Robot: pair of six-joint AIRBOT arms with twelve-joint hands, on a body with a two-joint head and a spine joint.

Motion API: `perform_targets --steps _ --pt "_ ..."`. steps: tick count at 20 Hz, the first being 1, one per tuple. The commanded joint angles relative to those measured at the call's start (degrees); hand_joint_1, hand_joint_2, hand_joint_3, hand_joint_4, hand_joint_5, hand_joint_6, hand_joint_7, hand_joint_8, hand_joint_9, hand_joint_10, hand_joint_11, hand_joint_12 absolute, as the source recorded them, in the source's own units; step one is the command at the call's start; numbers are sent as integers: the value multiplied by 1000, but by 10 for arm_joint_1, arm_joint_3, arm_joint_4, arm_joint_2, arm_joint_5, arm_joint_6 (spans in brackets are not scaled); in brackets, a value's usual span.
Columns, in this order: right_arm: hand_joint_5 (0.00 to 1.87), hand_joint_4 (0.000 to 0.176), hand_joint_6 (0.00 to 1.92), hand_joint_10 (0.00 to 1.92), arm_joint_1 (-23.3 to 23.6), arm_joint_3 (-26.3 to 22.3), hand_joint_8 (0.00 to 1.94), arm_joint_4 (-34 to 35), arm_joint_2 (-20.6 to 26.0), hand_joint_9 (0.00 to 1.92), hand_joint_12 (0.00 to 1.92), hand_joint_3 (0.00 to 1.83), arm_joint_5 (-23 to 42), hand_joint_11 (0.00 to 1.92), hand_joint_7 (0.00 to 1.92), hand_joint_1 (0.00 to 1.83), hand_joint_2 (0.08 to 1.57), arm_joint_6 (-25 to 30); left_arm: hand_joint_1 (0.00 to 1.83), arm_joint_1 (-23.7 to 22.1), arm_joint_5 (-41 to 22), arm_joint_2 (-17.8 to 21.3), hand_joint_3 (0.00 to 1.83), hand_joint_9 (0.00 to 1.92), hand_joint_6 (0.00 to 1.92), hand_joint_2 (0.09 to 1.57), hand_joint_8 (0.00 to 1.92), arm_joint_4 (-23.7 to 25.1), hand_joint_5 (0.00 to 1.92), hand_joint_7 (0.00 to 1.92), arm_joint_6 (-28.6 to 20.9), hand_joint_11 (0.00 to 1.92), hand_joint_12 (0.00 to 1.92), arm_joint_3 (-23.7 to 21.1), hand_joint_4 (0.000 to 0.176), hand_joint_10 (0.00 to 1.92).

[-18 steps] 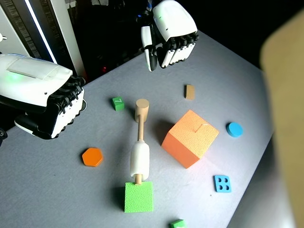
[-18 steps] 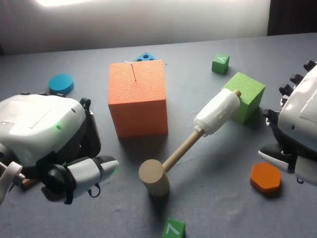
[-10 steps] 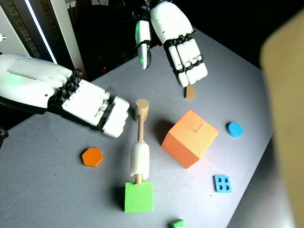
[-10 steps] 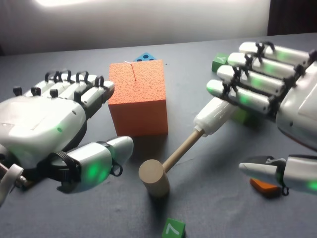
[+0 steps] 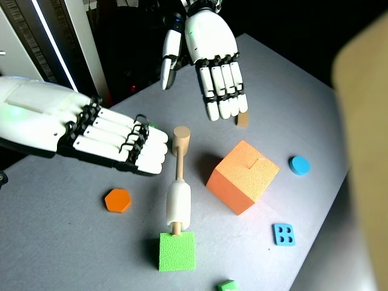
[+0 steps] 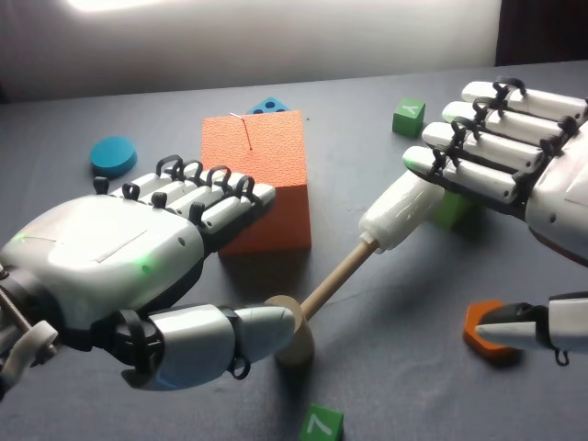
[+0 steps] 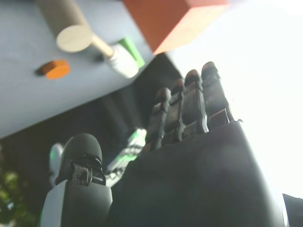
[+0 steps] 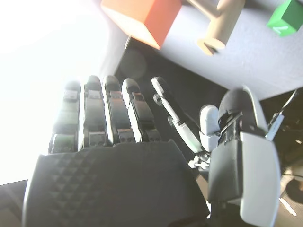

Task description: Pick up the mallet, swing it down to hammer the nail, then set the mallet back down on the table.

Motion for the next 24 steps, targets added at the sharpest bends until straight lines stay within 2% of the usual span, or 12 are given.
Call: perform_targets --steps 1,3,5,7,9,16,17,18,19,20,22,24 --pt "0 0 0 0 11 1 0 -12 -2 0 0 0 38 0 0 666 1035 3 0 -1 -37 6 0 0 0 1248 0 40 0 0 -21 0 0 5 0 0" --pt "0 0 0 0 35 16 0 30 -17 0 0 0 0 0 0 1048 995 -28 0 14 -26 6 0 0 0 1239 0 106 0 0 -93 0 0 26 0 0" --pt "0 0 0 0 57 34 0 76 -29 0 0 0 -38 0 0 1212 985 -55 0 23 -19 6 0 0 0 1231 0 165 0 0 -147 0 0 40 0 0" --pt "2 0 1 0 80 60 0 95 -41 0 0 0 -83 0 0 1263 1009 -54 0 28 -5 6 0 0 0 1228 0 219 0 0 -196 0 0 51 0 0" --pt "32 0 11 0 103 85 0 127 -53 0 15 8 -145 31 0 1249 1043 -54 0 29 -4 6 0 0 0 1221 0 231 0 0 -199 0 0 56 0 0" --pt "56 0 12 7 144 157 8 129 -107 20 42 2 -283 51 26 1262 1033 -41 0 32 4 -4 0 0 4 1211 0 261 10 0 -199 0 0 89 0 0" --pt "47 0 0 0 155 171 0 129 -113 12 196 0 -307 1 24 1284 1051 -31 0 32 4 -7 0 0 13 1226 0 262 36 1 -199 0 0 95 0 0" --pt "41 0 0 0 160 179 0 127 -114 4 180 0 -320 0 18 1299 1054 -28 0 30 4 -11 0 0 13 1223 1 262 40 2 -199 0 0 100 0 0" --pt "42 0 1 0 169 183 0 48 -116 3 180 3 -330 0 16 1314 1065 40 0 28 4 -17 0 0 15 1221 6 263 47 15 -199 0 0 106 0 0" --pt "60 0 2 7 185 185 1 -103 -122 44 342 1 -356 0 40 1343 1063 196 0 25 3 -25 0 11 16 1224 10 270 54 26 -206 0 0 116 0 4" --pt "79 0 4 8 197 181 2 -179 -125 68 473 5 -358 0 63 1330 1073 273 0 23 1 -36 0 24 16 1232 14 289 62 42 -225 0 0 129 0 8" --pt "95 0 6 10 203 166 3 -325 -124 87 497 0 -346 0 75 1262 1061 396 0 17 1 -49 0 0 10 1223 1 293 52 4 -229 0 0 140 0 0"
